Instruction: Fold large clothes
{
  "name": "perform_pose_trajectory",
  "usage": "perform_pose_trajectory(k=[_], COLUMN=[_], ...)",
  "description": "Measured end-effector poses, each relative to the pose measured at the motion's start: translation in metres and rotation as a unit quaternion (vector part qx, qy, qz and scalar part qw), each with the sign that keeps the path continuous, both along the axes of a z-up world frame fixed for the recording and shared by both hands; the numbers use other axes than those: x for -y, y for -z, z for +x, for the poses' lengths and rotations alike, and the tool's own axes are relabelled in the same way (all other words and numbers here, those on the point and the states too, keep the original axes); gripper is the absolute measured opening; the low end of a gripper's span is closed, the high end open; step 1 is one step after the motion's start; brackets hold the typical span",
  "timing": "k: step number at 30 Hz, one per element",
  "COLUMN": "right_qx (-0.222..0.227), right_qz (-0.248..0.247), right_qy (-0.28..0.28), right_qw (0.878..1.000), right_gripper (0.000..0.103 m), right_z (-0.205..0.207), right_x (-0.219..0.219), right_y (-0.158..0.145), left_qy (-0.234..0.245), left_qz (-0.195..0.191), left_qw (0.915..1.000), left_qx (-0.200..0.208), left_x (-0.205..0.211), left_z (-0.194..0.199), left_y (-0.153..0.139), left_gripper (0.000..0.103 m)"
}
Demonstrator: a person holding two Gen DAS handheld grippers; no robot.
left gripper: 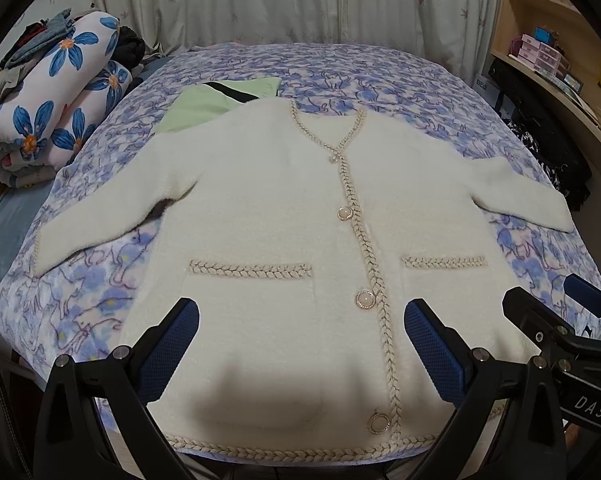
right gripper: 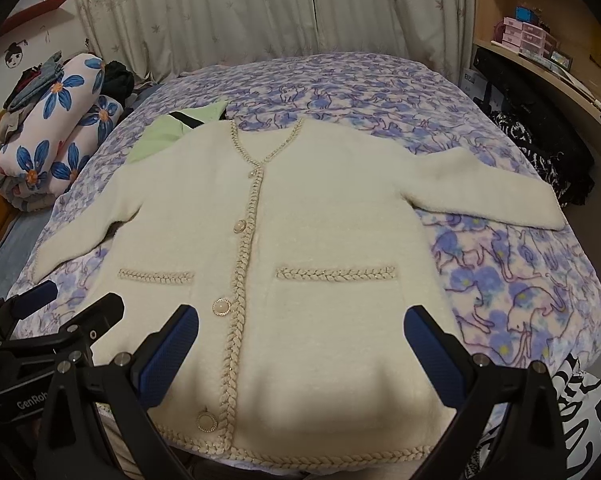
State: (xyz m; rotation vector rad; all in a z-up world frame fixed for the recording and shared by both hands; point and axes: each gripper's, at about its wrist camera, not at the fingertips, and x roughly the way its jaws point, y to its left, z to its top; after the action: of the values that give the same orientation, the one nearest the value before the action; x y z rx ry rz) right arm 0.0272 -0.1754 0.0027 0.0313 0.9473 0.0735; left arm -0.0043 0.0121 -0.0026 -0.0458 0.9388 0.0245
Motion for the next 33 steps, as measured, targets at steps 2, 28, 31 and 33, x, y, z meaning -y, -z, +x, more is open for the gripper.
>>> perform_pose_trajectory(k=[2,28,31,33], right_qx=[0.000,0.002,0.001,-0.001], right_qz=[0.000,0.005,0.005,0.004], right_qy=[-0.001,-0.002,-0.002,-0.001], right_qw=[1.000,1.000,1.000,1.000], right_gripper=[0.103,0.103,0.103,0.103], right_z=[-0.0004,-0.0001,0.0001,0.0011], right_x=[0.0001,-0.0023,-0.0039,-0.0059], right_y=[0.0002,0.0040,0.0067,0.0084], left_qy=[-0.001,-0.002,-0.003,-0.003], left_qz=[0.001,0.004,0.004,0.004], left_qw=[1.0000,1.0000,1.0000,1.0000], left_qx=[0.000,-0.001,-0.004,-0.006], left_x=[-0.0002,-0.0023,-0.0034,-0.0032], left_z=[0.0003,0.0010,0.0013,0.0021], left_y=[-0.0003,0.0059,0.0073,0.0069], left_gripper=[0.102,0.102,0.102,0.102])
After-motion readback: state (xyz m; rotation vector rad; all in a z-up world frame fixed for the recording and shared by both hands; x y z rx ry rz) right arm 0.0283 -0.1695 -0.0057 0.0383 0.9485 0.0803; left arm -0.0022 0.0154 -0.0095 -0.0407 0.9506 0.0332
